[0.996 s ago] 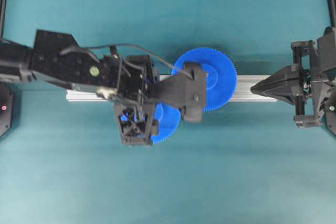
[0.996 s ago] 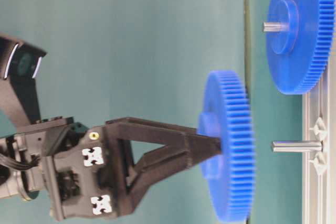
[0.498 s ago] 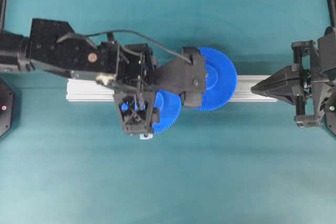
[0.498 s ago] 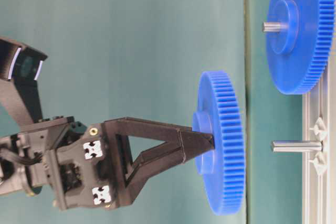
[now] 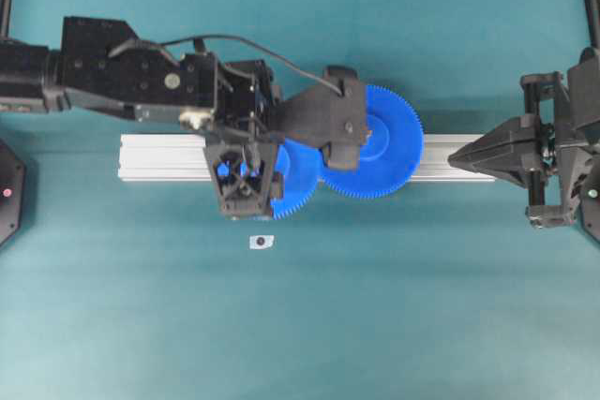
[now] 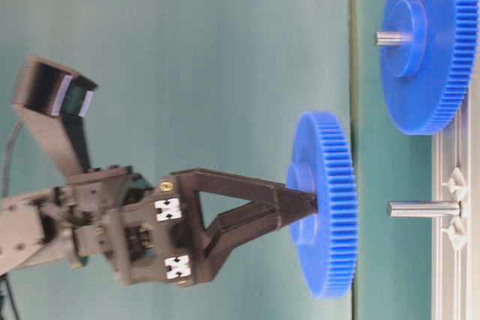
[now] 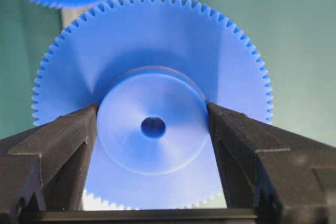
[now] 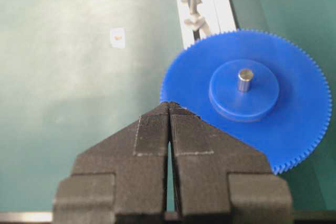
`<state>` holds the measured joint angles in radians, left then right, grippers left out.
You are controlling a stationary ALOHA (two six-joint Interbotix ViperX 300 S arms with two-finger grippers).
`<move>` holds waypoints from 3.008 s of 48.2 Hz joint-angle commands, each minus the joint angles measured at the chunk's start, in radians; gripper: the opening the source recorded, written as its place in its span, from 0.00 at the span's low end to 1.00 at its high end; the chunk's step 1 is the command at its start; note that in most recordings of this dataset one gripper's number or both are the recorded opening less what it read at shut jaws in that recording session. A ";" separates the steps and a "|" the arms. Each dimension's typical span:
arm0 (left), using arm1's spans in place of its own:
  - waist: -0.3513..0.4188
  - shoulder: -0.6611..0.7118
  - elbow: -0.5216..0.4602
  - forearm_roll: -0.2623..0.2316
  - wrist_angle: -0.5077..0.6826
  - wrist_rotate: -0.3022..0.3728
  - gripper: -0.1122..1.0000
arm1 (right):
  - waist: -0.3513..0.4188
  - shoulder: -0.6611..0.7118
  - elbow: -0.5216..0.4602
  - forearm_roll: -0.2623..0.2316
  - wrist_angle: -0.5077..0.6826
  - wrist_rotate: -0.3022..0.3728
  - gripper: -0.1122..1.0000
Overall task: Insert the small gear onto the shaft.
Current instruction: 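Carry the held gear toward the empty left shaft on the rail, then align the gear's bore with the shaft and push it on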
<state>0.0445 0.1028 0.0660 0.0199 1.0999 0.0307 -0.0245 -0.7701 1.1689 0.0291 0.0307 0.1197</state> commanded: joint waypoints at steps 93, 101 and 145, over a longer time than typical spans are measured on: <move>0.083 0.051 0.089 0.003 -0.083 0.046 0.73 | -0.002 -0.015 -0.012 0.002 0.006 0.014 0.10; 0.086 0.051 0.097 0.003 -0.083 0.046 0.73 | -0.002 -0.015 -0.011 0.002 0.006 0.014 0.10; 0.084 0.029 0.064 0.003 -0.043 0.048 0.73 | -0.002 -0.015 -0.012 0.002 0.006 0.014 0.10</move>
<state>0.1120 0.1611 0.1626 0.0184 1.0385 0.0767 -0.0245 -0.7885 1.1689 0.0291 0.0414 0.1197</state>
